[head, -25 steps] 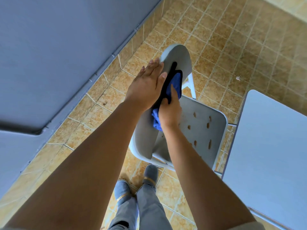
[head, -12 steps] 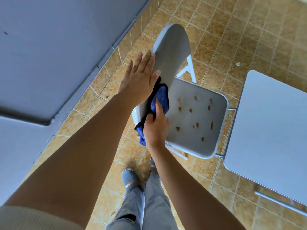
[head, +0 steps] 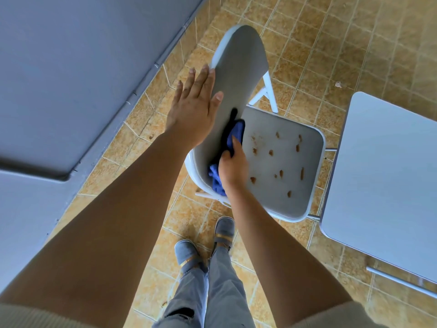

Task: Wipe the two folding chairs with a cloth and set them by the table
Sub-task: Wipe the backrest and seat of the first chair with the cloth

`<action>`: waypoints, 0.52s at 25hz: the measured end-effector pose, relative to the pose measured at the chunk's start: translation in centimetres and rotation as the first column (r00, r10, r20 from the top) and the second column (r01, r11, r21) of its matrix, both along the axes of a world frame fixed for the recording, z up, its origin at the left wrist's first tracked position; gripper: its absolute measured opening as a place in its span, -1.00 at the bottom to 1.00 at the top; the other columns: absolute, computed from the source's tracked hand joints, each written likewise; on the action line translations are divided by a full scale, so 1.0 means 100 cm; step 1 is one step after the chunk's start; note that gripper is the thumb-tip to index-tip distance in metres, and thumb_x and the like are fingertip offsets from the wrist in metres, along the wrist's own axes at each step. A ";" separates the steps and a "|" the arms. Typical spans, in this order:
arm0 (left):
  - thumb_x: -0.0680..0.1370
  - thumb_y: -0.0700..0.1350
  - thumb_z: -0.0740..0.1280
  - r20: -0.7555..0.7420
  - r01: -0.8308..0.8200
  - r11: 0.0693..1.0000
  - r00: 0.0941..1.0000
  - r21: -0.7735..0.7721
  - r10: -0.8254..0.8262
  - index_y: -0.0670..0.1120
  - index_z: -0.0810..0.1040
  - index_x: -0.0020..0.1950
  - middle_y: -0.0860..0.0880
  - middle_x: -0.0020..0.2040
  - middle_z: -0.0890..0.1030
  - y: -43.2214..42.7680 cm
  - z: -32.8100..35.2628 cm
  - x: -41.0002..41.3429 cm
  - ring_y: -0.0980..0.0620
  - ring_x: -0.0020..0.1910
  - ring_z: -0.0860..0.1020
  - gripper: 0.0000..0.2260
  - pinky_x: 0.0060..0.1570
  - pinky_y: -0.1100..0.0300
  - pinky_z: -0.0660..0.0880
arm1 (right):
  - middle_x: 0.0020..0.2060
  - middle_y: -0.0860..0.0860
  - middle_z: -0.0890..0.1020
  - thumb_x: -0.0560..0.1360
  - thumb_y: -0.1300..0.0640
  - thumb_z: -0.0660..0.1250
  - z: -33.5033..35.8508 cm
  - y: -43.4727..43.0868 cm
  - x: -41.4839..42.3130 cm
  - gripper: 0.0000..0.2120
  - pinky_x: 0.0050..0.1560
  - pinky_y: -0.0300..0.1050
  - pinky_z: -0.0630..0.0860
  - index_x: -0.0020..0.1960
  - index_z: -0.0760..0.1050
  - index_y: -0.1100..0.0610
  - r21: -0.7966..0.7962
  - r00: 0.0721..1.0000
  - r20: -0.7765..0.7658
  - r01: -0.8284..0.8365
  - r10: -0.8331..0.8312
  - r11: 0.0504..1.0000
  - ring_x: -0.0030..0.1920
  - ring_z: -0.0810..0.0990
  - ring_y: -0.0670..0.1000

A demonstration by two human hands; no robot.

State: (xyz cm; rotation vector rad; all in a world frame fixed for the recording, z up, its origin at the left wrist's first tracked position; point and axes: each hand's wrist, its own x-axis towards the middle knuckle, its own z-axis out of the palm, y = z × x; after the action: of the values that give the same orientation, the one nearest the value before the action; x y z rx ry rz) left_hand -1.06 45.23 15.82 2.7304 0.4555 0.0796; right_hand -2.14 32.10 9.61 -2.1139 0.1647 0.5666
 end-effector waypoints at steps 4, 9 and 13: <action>0.67 0.08 -0.10 0.053 -0.048 0.998 0.997 -0.029 0.049 -0.10 0.04 0.56 -0.03 0.58 0.05 -0.004 0.004 0.004 -0.01 0.56 -0.07 -0.50 0.52 0.01 -0.12 | 0.21 0.08 0.59 0.49 0.23 0.10 0.010 0.019 -0.009 -0.47 0.01 -0.06 0.44 0.44 0.33 -0.04 0.039 0.947 0.317 -0.075 0.059 0.996 -0.07 0.51 0.21; 0.66 0.09 -0.15 0.029 -0.029 0.999 0.999 -0.034 0.030 -0.09 0.02 0.57 -0.01 0.58 0.04 0.001 0.010 0.023 0.02 0.56 -0.09 -0.49 0.53 0.03 -0.15 | 0.27 0.01 0.55 0.51 0.26 0.12 -0.012 -0.008 -0.036 -0.48 0.02 -0.12 0.40 0.43 0.34 -0.04 0.012 0.959 0.277 -0.061 0.055 0.998 0.00 0.50 0.12; 0.66 0.10 -0.18 -0.041 0.009 1.000 0.999 0.004 -0.008 -0.07 -0.03 0.57 0.00 0.59 0.01 0.016 0.012 0.052 0.02 0.56 -0.11 -0.49 0.52 0.03 -0.15 | 0.24 0.11 0.55 0.56 0.20 0.10 -0.003 0.009 0.048 -0.50 -0.01 -0.21 0.32 0.47 0.25 -0.09 0.033 0.999 0.002 0.035 -0.035 0.999 0.09 0.52 0.13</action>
State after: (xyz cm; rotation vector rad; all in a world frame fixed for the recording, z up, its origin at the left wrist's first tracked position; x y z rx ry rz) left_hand 4.15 46.81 16.99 2.7419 0.4555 0.0220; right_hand 2.67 33.01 9.34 -2.0758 0.1892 0.5423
